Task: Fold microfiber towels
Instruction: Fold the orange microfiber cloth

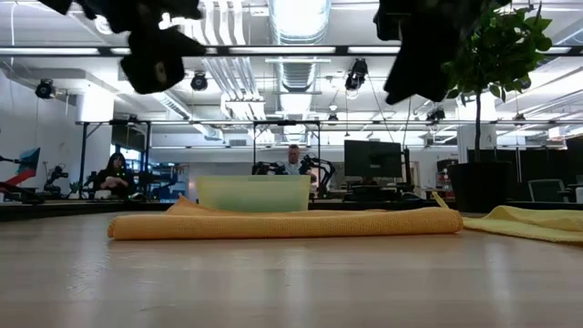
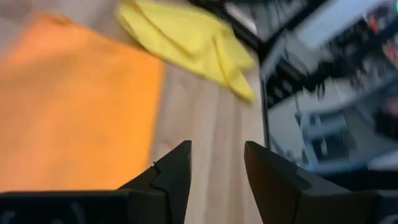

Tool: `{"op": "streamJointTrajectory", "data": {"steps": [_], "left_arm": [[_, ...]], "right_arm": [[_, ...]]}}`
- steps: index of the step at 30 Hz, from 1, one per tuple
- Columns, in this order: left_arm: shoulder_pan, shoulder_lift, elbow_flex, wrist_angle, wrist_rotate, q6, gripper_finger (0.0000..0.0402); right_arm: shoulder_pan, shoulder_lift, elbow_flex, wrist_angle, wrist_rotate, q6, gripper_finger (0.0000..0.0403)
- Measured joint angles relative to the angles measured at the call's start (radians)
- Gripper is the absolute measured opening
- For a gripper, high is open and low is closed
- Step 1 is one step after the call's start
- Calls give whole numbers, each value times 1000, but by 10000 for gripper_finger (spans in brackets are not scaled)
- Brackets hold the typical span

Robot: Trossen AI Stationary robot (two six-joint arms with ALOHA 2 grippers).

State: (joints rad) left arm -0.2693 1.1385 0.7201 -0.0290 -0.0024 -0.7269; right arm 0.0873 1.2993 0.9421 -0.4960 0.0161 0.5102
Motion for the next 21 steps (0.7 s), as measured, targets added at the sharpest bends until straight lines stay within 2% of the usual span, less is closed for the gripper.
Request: {"op": "streamJointTrajectory", "data": {"steps": [3,7,10,15,21], "left_arm": [[-82,56,12,-4,-18,-1,135],[-141,143,15,-17,-165,-60,135],[-119,223,13,-18,-211,-137,134],[-48,355,23,-59,-215,-117,131],[37,407,37,-193,-232,-104,78]], "right_arm": [[43,4,-32,6,-3,18,107],[96,14,-76,54,0,88,103],[131,14,-117,135,0,162,98],[182,12,-145,164,3,228,99],[226,7,-146,166,2,275,96]]}}
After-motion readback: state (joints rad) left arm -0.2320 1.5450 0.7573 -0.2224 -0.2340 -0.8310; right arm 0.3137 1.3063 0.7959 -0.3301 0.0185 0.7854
